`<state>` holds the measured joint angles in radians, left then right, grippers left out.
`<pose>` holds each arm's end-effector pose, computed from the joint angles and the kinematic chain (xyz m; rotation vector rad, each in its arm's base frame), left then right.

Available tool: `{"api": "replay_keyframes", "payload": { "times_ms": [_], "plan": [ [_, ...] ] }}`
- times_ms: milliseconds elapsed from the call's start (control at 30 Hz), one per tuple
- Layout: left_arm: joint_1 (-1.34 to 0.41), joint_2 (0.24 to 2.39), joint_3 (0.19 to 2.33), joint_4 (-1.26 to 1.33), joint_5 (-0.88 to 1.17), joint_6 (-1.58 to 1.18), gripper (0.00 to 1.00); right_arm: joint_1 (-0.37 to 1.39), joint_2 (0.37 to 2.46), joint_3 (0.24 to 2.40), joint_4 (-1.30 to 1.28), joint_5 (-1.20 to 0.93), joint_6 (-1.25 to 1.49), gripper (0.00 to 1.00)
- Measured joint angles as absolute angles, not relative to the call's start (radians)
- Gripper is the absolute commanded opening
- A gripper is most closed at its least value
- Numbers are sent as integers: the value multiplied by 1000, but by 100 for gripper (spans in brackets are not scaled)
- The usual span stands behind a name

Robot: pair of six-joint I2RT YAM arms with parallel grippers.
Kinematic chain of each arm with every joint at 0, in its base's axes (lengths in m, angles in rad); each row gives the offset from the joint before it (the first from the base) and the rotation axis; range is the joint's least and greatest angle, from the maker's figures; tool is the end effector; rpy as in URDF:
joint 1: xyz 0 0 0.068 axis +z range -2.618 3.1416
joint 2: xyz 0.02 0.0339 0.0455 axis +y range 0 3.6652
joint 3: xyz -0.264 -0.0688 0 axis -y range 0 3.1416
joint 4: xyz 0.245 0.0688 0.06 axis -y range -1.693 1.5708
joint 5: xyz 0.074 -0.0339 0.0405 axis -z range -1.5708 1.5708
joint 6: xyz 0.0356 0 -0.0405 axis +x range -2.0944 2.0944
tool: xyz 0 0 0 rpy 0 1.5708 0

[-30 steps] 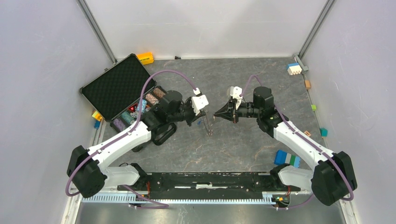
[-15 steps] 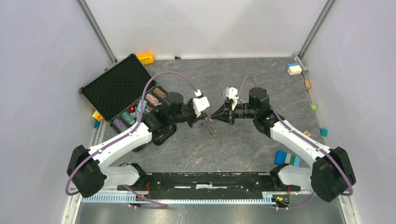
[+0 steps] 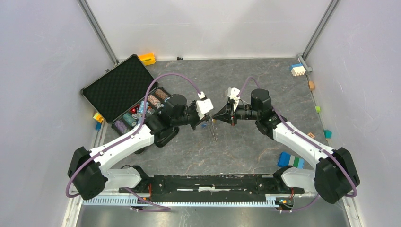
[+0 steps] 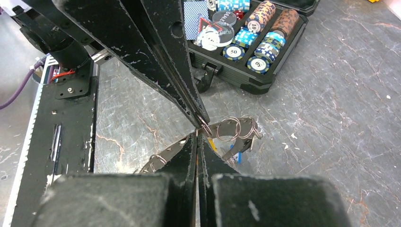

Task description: Put the keys on the keyring

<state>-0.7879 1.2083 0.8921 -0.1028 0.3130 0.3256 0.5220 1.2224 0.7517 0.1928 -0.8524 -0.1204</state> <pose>0.1872 -0.2037 0.2973 1.2364 1.5969 -0.6074 0.2199 0.1574 0.2773 -1.1405 1.4963 1.0597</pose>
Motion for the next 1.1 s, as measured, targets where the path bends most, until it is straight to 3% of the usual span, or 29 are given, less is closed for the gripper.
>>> {"api": "replay_keyframes", "payload": {
  "times_ms": [1100],
  "plan": [
    [-828,1212,892,-125,229,331,2,529,1245,771,163,-818,-102,0]
  ]
}}
